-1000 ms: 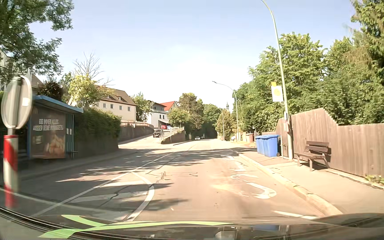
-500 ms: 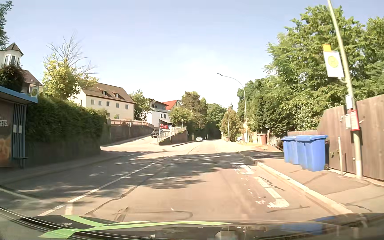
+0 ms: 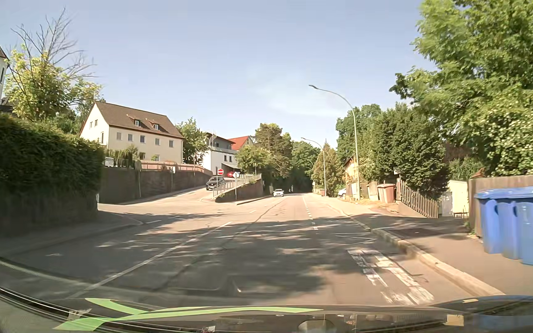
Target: Follow the waypoints while adhering to traffic rules and regulations
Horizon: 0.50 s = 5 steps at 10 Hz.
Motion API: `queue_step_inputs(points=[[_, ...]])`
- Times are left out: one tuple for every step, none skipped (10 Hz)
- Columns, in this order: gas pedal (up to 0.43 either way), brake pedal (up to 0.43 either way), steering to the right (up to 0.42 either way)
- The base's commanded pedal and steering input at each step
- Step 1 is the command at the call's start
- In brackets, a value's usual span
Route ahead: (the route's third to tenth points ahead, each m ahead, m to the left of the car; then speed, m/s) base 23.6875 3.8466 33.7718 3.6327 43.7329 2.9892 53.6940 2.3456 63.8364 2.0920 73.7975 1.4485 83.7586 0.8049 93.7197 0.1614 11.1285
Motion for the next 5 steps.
queue_step_inputs(points=[[0.157,0.000,-0.008],[0.157,0.000,-0.008],[0.157,0.000,-0.007],[0.169,0.000,-0.007],[0.169,0.000,-0.006]])
